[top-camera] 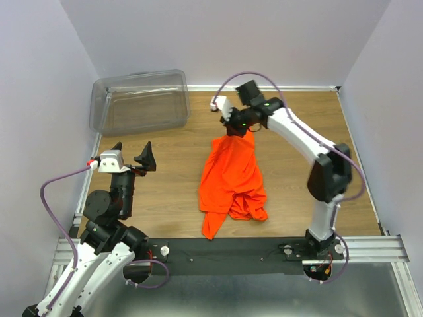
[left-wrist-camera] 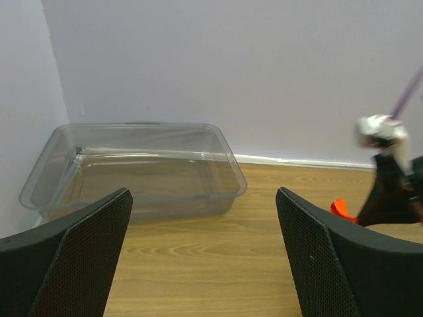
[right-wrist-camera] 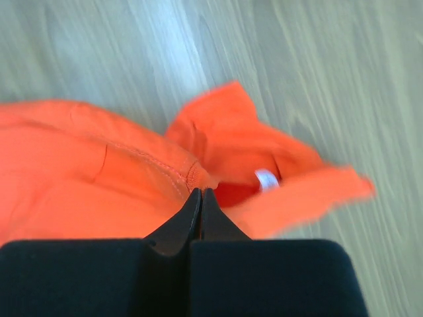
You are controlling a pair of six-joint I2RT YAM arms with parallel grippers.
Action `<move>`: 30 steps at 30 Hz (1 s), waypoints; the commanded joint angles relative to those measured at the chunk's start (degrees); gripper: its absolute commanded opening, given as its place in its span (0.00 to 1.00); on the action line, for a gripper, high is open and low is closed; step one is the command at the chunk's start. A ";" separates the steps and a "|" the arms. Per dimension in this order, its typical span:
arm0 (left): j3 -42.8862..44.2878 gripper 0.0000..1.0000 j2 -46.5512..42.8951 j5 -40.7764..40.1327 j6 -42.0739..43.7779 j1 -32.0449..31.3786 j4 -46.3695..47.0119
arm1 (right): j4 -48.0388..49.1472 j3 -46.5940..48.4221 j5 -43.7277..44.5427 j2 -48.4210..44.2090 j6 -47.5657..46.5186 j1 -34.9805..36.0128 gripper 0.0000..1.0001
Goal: Fold and stack the t-shirts
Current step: Flatten the tshirt out
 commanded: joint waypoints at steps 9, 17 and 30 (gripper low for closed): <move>2.28 0.97 3.31 10.83 -4.47 0.22 -0.32 | -2.88 -32.16 -0.39 -36.86 -9.09 -22.23 0.01; 6.06 0.89 18.76 27.62 -20.71 0.13 0.03 | -2.18 -50.37 0.49 -45.76 -17.80 -44.45 0.01; 4.92 0.81 44.52 35.37 -30.06 -5.22 3.10 | 5.73 -52.40 -3.37 -30.91 -18.51 -57.50 0.10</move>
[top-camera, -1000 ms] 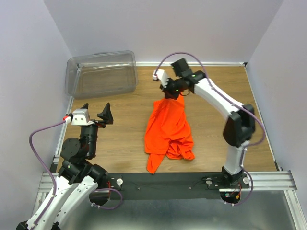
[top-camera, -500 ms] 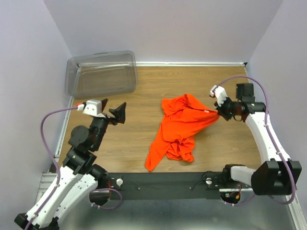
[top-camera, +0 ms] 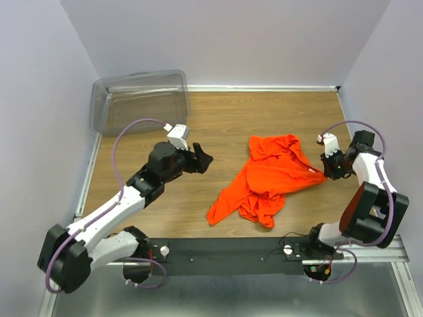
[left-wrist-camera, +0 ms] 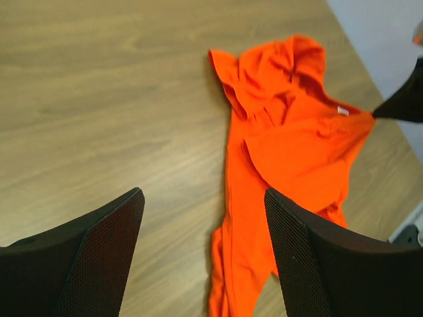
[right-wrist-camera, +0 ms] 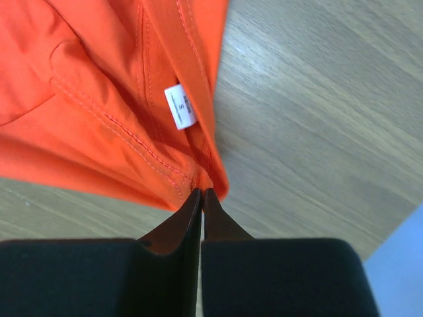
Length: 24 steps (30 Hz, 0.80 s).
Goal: Fold and stack the t-shirts
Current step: Flatten the tshirt out
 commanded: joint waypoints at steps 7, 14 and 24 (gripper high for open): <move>2.95 0.81 17.55 2.94 -2.10 -9.46 3.64 | 3.33 0.59 -3.99 4.92 0.91 -0.43 0.14; 9.10 0.78 31.02 2.22 0.53 -13.42 3.37 | 3.42 1.47 -4.87 5.09 2.05 -0.43 0.17; 15.26 0.54 39.47 3.99 2.21 -16.85 0.83 | 3.34 1.55 -6.37 4.92 2.58 -0.43 0.18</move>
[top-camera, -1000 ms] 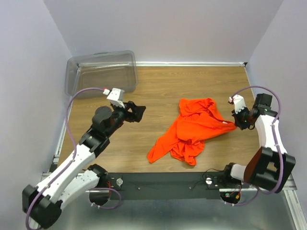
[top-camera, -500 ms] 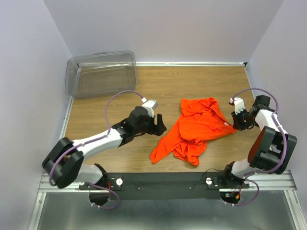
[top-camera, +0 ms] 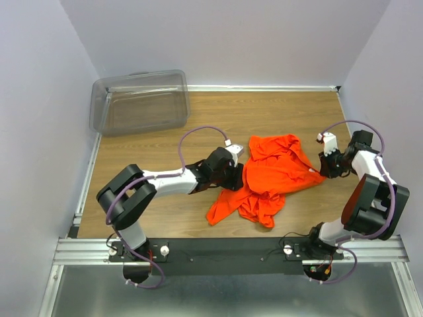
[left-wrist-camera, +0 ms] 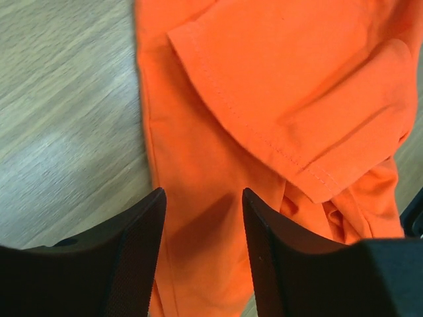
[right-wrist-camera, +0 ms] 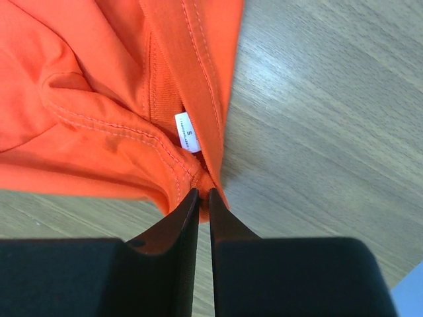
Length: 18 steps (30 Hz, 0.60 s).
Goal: Fold and stack the t-shirts
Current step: Flatten the tshirt out
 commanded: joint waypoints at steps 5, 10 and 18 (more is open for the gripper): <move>1.97 0.48 1.75 0.88 1.84 -0.72 -2.22 | 0.76 1.03 -3.26 -0.09 0.85 -0.36 0.18; 3.29 0.49 2.89 -3.86 2.45 -1.07 -5.38 | 0.58 0.85 -3.71 -0.79 0.94 -0.36 0.18; 4.08 0.54 2.19 -6.50 3.77 -1.33 -7.58 | 0.76 -0.02 -4.06 -0.62 0.33 -0.36 0.18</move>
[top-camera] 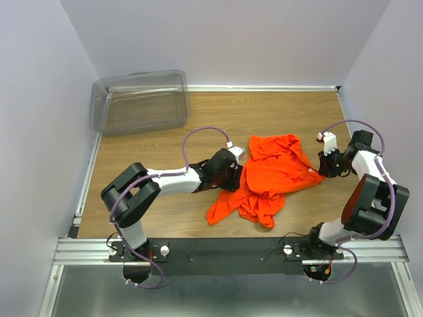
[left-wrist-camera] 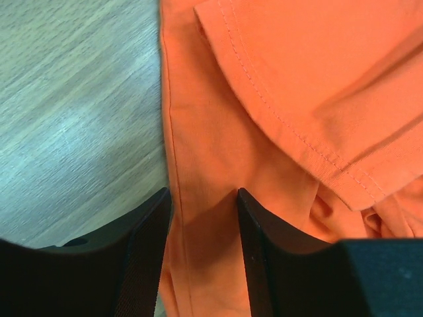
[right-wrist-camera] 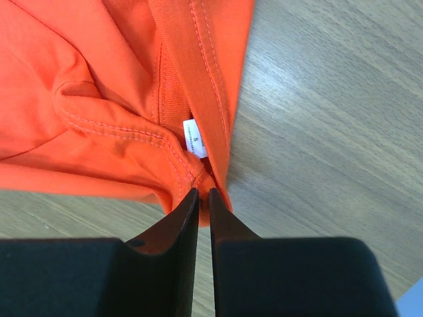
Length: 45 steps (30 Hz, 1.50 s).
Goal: Fold and stack the t-shirts
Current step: Flatten the tshirt out
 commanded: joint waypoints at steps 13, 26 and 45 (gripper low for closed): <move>2.00 0.11 -1.32 -2.49 2.22 -0.75 -2.33 | 0.63 -0.20 -2.42 -0.93 0.13 -0.36 0.18; 4.38 0.10 -16.80 -14.28 5.65 3.46 -9.45 | 1.06 2.87 0.48 -1.28 1.71 -0.62 0.05; 11.93 0.11 -14.88 -1.36 10.13 21.58 -10.77 | 3.97 6.31 7.16 0.13 1.63 -6.95 0.02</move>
